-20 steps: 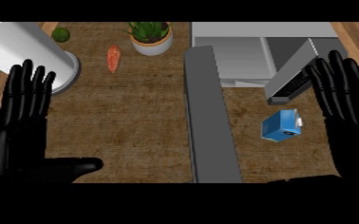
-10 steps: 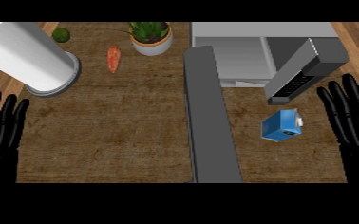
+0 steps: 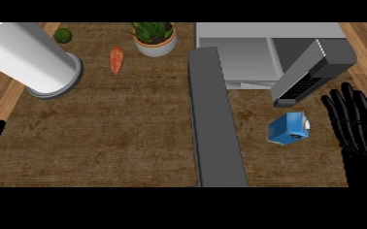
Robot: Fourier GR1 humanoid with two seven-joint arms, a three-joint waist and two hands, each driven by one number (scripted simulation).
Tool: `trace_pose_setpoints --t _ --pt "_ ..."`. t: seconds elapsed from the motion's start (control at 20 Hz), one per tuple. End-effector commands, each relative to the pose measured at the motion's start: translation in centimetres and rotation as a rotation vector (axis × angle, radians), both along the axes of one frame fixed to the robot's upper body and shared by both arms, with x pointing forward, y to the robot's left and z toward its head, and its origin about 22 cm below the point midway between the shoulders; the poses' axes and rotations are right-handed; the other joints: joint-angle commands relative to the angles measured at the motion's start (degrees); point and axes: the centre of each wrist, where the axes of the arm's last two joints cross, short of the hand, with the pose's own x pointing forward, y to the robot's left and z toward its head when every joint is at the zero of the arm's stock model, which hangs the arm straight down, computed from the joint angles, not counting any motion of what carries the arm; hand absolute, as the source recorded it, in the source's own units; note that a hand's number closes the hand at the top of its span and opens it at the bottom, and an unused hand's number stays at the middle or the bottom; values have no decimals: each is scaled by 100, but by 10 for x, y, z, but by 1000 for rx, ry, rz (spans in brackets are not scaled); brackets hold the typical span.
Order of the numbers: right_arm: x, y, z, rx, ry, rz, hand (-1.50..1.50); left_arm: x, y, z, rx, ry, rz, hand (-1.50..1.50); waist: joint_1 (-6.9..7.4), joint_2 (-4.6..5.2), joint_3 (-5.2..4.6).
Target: Pick up the milk, place it into the microwave and close the microwave
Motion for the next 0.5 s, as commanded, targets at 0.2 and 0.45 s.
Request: trace_pose_setpoints --t 0.2,0.45 --pt "24 -10 -42 -3 41 -42 -150 -14 14 6 -4 -5 -14 -150 17 5 0" --pt "16 -40 -77 36 92 -103 -150 -25 19 -5 -3 -6 7 -150 0 3 1"
